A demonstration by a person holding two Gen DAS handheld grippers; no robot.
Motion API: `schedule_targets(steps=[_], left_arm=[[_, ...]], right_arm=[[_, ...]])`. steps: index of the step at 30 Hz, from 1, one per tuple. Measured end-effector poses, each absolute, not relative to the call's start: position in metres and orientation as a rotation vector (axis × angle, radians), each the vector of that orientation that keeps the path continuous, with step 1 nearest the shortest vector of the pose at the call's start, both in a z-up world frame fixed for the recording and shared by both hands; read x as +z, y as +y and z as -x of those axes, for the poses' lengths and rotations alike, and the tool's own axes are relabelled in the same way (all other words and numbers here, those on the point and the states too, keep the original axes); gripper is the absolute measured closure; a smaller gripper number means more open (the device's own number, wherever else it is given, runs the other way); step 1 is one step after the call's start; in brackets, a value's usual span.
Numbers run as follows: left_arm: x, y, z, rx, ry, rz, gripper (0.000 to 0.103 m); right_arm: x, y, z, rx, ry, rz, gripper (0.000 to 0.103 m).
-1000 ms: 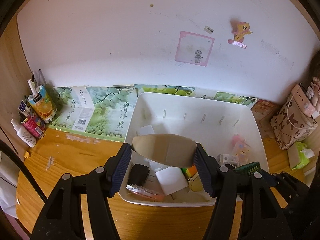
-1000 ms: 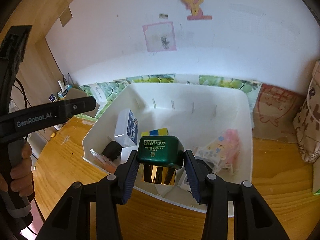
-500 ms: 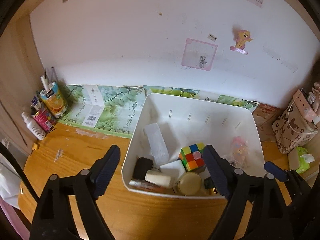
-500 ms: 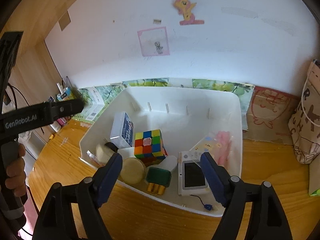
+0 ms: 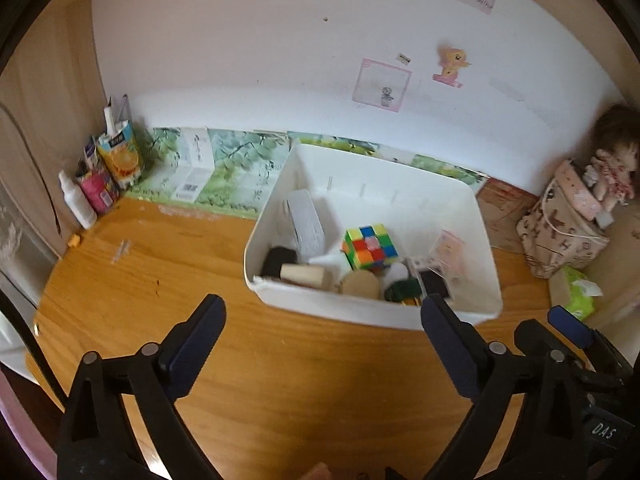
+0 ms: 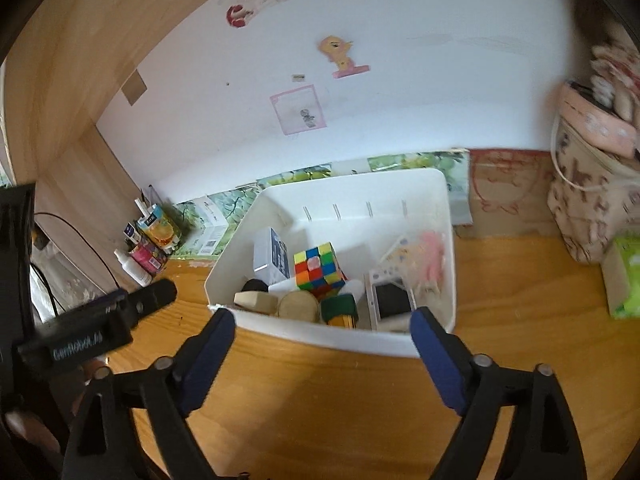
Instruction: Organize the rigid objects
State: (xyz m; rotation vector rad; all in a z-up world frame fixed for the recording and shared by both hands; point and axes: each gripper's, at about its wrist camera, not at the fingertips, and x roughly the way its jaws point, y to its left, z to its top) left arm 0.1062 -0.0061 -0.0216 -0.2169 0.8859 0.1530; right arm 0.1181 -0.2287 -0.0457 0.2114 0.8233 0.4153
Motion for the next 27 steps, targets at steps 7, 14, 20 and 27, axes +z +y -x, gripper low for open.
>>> schedule_targets(steps=[7, 14, 20, 27], left_arm=[[-0.024, -0.009, -0.065, 0.182, 0.884, 0.249, 0.003], [-0.018, -0.011, -0.033, 0.210, 0.850, 0.254, 0.001], [-0.013, -0.013, -0.026, 0.225, 0.813, 0.252, 0.001], [-0.006, -0.018, -0.029, 0.207, 0.781, 0.226, 0.001]], right_arm=[[-0.047, -0.222, -0.074, 0.360, 0.838, -0.089, 0.001], [-0.062, -0.218, -0.037, 0.356, 0.925, -0.077, 0.001], [-0.044, -0.224, -0.017, 0.369, 0.916, -0.085, 0.001], [-0.039, -0.235, -0.019, 0.334, 0.889, -0.152, 0.001]])
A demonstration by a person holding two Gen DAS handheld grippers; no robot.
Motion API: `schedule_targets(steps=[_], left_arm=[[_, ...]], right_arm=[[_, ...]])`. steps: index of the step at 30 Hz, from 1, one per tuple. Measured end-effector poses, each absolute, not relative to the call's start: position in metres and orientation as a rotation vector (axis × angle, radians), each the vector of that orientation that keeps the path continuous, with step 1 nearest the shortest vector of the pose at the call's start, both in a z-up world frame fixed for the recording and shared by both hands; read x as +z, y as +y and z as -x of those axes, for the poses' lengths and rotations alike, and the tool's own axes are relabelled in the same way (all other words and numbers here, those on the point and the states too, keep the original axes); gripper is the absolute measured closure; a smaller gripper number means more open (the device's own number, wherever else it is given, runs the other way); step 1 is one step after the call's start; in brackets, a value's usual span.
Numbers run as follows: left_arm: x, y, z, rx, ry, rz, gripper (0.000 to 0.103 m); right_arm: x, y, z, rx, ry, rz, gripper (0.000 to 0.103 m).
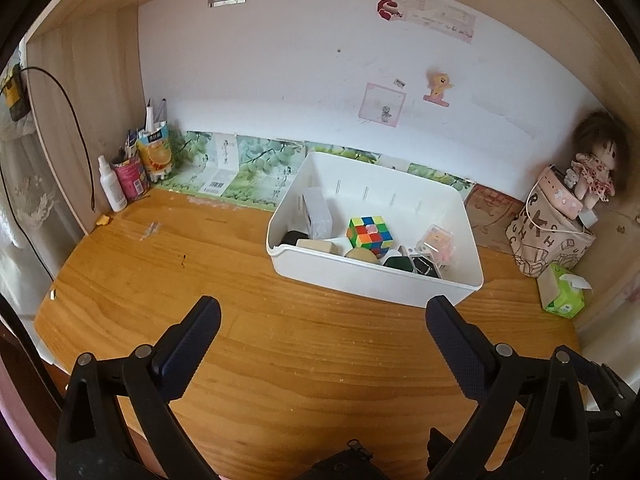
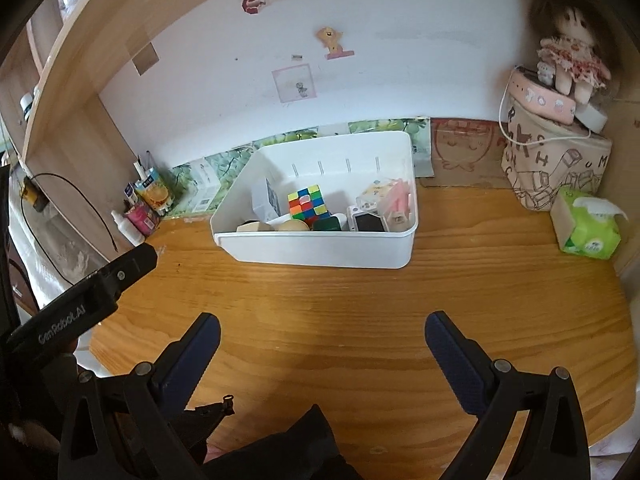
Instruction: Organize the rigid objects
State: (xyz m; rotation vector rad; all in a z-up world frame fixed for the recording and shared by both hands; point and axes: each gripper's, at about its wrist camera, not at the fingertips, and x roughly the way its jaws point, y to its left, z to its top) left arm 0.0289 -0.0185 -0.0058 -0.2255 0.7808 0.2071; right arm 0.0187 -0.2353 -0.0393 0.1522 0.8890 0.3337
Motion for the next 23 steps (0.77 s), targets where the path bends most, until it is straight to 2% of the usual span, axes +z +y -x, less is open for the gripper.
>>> schedule_targets(steps=[10, 23], left_arm=[[0.001, -0.021, -0.048, 0.198, 0.741, 0.205, 0.001], [-0.006, -0.018, -0.058, 0.210, 0.782, 0.202, 0.001]], right_arm=[[-0.023, -0.223, -0.031, 0.334, 0.800, -0.070, 0.001], [-0.031, -0.223, -0.050, 0.339, 0.849, -0.078, 0.001]])
